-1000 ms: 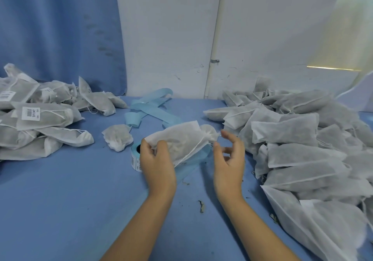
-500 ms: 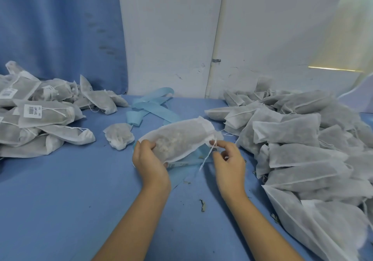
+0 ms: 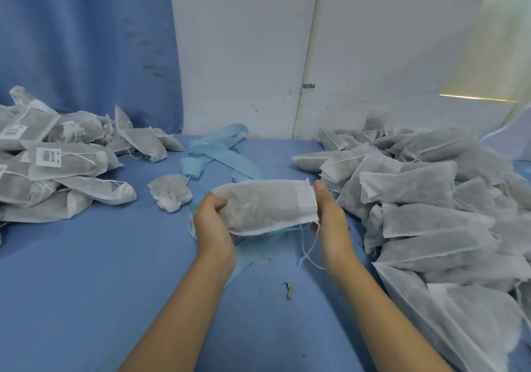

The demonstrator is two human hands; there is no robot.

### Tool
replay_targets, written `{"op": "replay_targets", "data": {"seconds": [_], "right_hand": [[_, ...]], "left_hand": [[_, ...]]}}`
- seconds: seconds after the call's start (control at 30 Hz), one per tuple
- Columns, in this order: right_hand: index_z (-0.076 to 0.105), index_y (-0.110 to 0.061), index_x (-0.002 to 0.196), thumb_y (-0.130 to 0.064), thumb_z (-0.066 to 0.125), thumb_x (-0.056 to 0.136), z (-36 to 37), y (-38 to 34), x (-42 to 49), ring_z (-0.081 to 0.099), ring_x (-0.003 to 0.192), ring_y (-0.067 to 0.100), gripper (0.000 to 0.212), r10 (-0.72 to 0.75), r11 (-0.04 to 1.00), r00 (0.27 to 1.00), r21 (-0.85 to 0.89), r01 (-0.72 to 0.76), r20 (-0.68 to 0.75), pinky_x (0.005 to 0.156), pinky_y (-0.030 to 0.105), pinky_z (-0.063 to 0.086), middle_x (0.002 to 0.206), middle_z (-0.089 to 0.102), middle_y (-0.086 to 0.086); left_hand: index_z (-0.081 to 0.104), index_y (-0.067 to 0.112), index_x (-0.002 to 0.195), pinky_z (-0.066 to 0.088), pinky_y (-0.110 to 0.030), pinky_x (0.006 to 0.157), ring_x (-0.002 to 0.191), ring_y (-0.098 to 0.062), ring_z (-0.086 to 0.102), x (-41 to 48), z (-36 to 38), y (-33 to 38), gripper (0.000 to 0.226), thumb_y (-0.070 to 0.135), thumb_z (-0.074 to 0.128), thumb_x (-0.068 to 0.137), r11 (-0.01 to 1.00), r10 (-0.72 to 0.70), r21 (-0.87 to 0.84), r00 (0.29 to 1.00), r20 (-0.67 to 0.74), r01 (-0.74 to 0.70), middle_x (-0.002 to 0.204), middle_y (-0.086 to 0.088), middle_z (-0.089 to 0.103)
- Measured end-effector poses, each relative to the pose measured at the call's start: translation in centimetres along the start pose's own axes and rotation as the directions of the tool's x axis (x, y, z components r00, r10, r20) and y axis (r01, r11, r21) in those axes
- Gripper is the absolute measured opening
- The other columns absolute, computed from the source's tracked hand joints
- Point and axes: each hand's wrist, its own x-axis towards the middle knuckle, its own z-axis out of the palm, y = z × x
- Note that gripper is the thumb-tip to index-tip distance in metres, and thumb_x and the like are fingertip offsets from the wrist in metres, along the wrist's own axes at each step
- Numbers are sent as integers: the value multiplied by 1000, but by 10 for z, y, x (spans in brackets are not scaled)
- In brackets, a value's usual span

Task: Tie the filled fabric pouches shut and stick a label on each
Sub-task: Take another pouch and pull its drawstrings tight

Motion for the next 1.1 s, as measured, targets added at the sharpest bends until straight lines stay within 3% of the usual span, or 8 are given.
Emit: {"op": "replay_targets", "data": {"seconds": [0.13,0.23,0.33,0.4,0.57,0.73,0.9,1.1], "right_hand": [[68,-12,71,-13,43,95,1,-4,2,60,56,16,34,64,990,988,116,-80,137,51,19,46,63,66,6],[66,-9,97,-16,42,98,2,1,3,70,73,22,25,16,952,988,301,-63,156,59,22,52,88,73,7],[63,-12,101,-19,45,101,8,8,3,72,87,25,19,51,889,993,449,-94,106,65,24,55,92,72,1],[63,-9,106,-19,45,102,13,14,1,72,92,26,21,100,891,991,435,-130,91,70,24,56,102,72,7],[61,5,114,-16,44,102,21,22,-1,71,94,27,30,151,934,988,322,-157,43,82,29,58,104,72,18],[64,7,106,-17,44,101,20,20,-4,73,83,21,31,135,957,991,256,-137,22,79,26,57,91,74,16],[67,3,95,-23,45,100,19,14,-6,63,55,10,35,165,959,986,229,-167,27,50,16,46,80,73,14],[67,-8,80,-23,54,94,14,10,-5,68,66,17,25,181,920,973,326,-219,143,53,22,52,75,71,12]], "left_hand": [[52,16,66,40,-19,45,52,-12,54,1,2,4,23,12,44,87,993,-25,-112,996,80,34,57,5,58],[55,11,82,57,-28,61,77,-21,69,3,3,3,13,15,47,92,939,-34,-329,975,218,106,90,-4,66],[53,11,103,59,-31,75,100,-28,68,2,7,-2,10,15,52,95,959,2,-274,970,244,66,115,-4,57],[51,13,112,58,-27,72,96,-19,68,2,9,-8,17,14,53,95,996,92,-5,973,212,-93,110,2,56],[61,15,73,40,-18,48,47,-7,53,-5,9,-18,24,30,59,91,748,222,573,941,257,-333,71,4,67],[63,9,74,32,-19,35,34,-13,51,-14,14,-17,35,41,64,88,786,13,591,959,282,-184,59,3,68],[63,4,88,44,-19,39,47,-17,63,-19,16,-9,25,28,63,91,890,-193,455,913,360,9,68,-8,72],[55,10,71,43,-23,44,43,-14,48,-22,18,-13,24,20,57,93,874,-125,479,916,381,-80,41,7,48]]}}
